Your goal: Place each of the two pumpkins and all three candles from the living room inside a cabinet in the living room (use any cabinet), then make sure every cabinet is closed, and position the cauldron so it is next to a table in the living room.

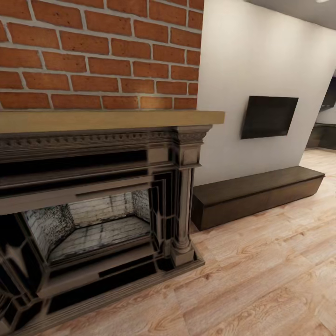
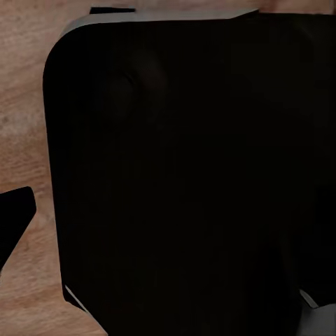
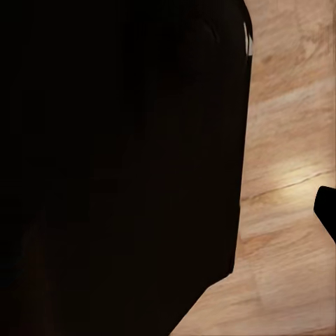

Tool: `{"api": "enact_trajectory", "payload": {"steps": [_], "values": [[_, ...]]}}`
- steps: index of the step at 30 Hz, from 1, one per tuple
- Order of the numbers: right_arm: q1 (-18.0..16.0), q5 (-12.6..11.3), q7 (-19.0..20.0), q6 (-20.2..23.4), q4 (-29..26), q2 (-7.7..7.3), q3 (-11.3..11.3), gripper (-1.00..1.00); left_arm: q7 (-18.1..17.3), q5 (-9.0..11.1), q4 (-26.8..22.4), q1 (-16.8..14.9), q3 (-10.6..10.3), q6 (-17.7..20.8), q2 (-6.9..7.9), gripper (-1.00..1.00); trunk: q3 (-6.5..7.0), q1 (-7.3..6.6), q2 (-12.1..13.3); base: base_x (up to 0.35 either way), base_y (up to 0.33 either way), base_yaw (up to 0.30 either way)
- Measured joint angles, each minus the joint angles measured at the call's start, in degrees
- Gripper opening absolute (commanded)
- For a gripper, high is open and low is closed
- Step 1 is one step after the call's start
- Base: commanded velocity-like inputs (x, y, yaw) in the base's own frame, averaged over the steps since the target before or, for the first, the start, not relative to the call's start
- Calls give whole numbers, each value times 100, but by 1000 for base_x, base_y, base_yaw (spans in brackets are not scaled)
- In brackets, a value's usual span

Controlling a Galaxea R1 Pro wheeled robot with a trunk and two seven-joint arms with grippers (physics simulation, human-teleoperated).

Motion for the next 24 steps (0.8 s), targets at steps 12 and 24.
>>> {"api": "enact_trajectory", "payload": {"steps": [12, 24], "values": [[1, -6, 7, -219, 0, 0, -8, 100, -1, -2, -18, 0, -6, 0, -1, 100, 0, 3, 1, -214, 0, -90], [1, -6, 12, -229, 0, 0, -5, 100, -1, -8, -19, 0, -8, -68, -1, 100, 0, 1, 0, -249, -85, -283]]}}
